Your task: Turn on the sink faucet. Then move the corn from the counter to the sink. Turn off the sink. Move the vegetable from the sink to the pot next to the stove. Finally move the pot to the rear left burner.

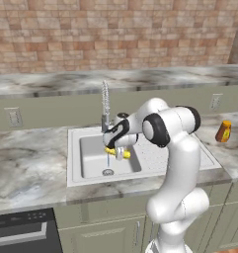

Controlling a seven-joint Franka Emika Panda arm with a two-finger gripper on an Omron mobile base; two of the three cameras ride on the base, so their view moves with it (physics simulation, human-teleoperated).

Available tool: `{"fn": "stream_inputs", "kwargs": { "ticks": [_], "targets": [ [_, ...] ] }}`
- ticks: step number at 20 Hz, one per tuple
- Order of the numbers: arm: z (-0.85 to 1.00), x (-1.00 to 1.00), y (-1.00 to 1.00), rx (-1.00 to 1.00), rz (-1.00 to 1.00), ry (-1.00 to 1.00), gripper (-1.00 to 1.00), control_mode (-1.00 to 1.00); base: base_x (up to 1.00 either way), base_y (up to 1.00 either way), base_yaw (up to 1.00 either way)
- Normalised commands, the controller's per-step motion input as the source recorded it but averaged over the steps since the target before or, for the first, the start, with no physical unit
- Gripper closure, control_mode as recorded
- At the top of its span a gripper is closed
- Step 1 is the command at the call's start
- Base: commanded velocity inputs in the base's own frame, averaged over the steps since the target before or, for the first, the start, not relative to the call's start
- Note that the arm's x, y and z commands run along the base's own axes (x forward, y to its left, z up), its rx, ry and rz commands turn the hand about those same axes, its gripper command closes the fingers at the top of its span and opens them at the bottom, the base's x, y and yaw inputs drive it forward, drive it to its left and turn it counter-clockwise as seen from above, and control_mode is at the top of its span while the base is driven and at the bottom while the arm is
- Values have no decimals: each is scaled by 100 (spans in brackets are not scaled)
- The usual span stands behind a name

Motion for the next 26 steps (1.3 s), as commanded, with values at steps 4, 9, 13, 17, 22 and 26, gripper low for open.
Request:
{"fn": "stream_inputs", "kwargs": {
  "ticks": [4,9,13,17,22,26],
  "targets": [
    [-30,1,6,1,0,-2,100,-100,0,0,0],
    [-30,0,0,1,0,-1,100,-100,0,0,0],
    [-26,0,0,0,0,0,100,-100,0,0,0],
    [-24,3,0,0,0,0,100,-100,0,0,0],
    [-23,12,0,0,0,0,100,-100,0,0,0],
    [-21,20,3,0,0,0,100,-100,0,0,0]
  ]
}}
